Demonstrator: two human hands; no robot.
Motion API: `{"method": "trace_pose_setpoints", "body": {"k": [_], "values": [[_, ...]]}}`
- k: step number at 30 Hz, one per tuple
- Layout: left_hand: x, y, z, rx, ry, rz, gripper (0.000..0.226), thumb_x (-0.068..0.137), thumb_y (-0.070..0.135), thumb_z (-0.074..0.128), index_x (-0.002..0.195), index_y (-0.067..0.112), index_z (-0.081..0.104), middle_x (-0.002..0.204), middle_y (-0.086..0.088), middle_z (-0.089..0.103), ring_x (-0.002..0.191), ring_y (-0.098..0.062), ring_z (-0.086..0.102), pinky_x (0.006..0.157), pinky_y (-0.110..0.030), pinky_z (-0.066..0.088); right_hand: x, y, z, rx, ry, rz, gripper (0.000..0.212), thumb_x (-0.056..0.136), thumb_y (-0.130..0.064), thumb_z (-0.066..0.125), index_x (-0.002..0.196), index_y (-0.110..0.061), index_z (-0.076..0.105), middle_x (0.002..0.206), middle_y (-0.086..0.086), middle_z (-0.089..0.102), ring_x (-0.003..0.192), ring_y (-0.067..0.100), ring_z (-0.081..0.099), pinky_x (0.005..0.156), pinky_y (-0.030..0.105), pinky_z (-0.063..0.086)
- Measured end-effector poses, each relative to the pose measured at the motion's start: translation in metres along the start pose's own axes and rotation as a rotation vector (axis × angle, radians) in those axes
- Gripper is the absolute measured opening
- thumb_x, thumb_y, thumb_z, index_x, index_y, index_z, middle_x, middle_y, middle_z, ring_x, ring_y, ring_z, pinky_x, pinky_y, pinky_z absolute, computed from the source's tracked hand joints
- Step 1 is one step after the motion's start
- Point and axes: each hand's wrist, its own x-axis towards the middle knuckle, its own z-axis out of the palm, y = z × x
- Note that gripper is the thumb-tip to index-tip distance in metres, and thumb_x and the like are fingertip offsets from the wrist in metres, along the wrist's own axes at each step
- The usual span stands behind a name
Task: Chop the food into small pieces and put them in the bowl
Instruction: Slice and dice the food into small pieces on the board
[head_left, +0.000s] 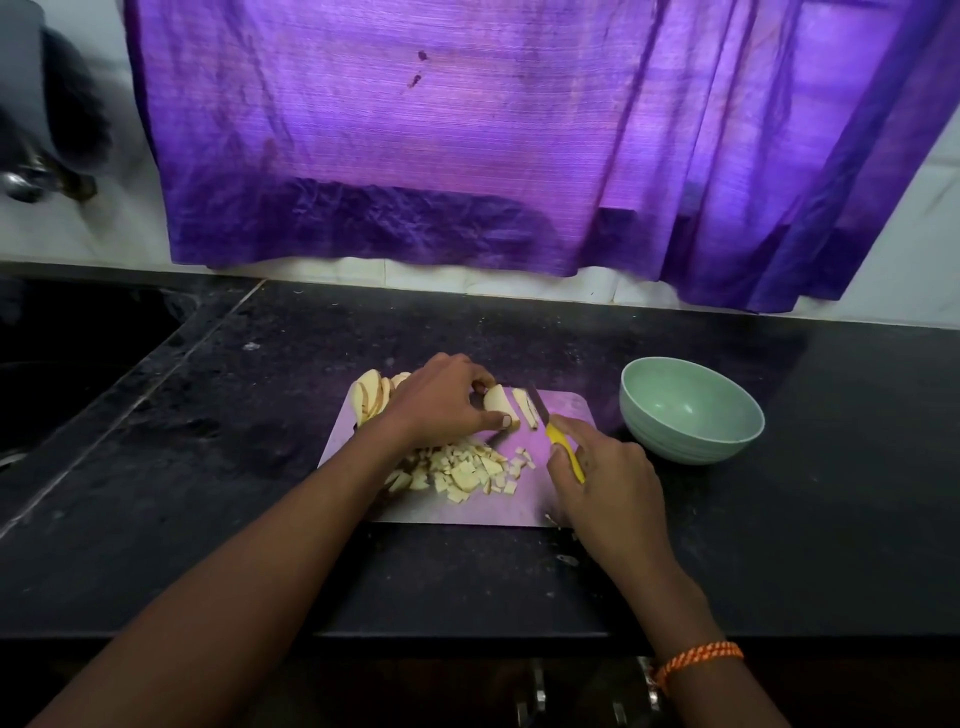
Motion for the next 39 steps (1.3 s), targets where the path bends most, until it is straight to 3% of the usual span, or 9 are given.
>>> {"method": "trace_pose_setpoints", "body": {"k": [6, 11, 17, 27, 34, 39], "values": [[-0.001, 0.000, -0.001, 0.000, 0.009, 0.021, 0.053, 0.085, 0.059, 0.082, 0.128, 0.028, 0.075, 0.118, 0.011, 0.067, 0.113, -0.012, 0.053, 0.077, -0.033, 0.044, 0.015, -0.018, 0.001, -0.044, -0.041, -0.025, 0.040, 0.102, -0.035, 0.052, 0.141, -0.037, 0.059, 0.103, 0.003, 0.071, 0.083, 0.021, 0.058, 0.065, 0.029, 0.038], [0.001, -0.005, 0.001, -0.051, 0.042, -0.009, 0.056, 0.078, 0.063, 0.087, 0.121, 0.028, 0.080, 0.115, 0.013, 0.074, 0.109, -0.009, 0.060, 0.078, -0.036, 0.056, 0.019, -0.028, 0.000, -0.110, -0.071, -0.025, 0.042, 0.105, -0.035, 0.048, 0.146, -0.036, 0.054, 0.109, 0.001, 0.070, 0.077, 0.011, 0.041, 0.055, 0.021, 0.025], [0.004, -0.004, 0.003, -0.036, 0.050, 0.005, 0.056, 0.080, 0.059, 0.087, 0.125, 0.026, 0.079, 0.117, 0.010, 0.076, 0.099, -0.007, 0.064, 0.061, -0.023, 0.042, 0.018, -0.028, 0.002, -0.139, -0.096, -0.034, 0.042, 0.105, -0.036, 0.047, 0.147, -0.037, 0.053, 0.105, 0.001, 0.071, 0.076, 0.011, 0.044, 0.057, 0.022, 0.030], [0.005, -0.006, 0.005, -0.019, 0.063, 0.025, 0.049, 0.080, 0.063, 0.085, 0.116, 0.030, 0.082, 0.108, 0.015, 0.073, 0.099, -0.008, 0.060, 0.062, -0.026, 0.043, 0.024, -0.029, 0.016, -0.217, -0.127, -0.060, 0.043, 0.106, -0.036, 0.045, 0.148, -0.030, 0.051, 0.098, 0.001, 0.070, 0.080, 0.015, 0.060, 0.071, 0.034, 0.056], [0.006, -0.005, 0.005, -0.020, 0.072, 0.026, 0.054, 0.080, 0.063, 0.085, 0.123, 0.030, 0.080, 0.114, 0.014, 0.076, 0.097, -0.006, 0.062, 0.058, -0.024, 0.038, 0.020, -0.026, 0.011, -0.186, -0.055, -0.038, 0.043, 0.105, -0.036, 0.044, 0.147, -0.033, 0.052, 0.100, 0.003, 0.070, 0.074, 0.015, 0.045, 0.065, 0.029, 0.035], [0.005, -0.005, 0.005, -0.017, 0.079, 0.020, 0.054, 0.080, 0.062, 0.085, 0.123, 0.031, 0.080, 0.113, 0.014, 0.075, 0.100, -0.009, 0.062, 0.060, -0.024, 0.039, 0.021, -0.024, 0.015, -0.148, -0.068, -0.054, 0.043, 0.105, -0.036, 0.045, 0.147, -0.034, 0.053, 0.098, 0.002, 0.071, 0.076, 0.015, 0.053, 0.065, 0.030, 0.044]]}}
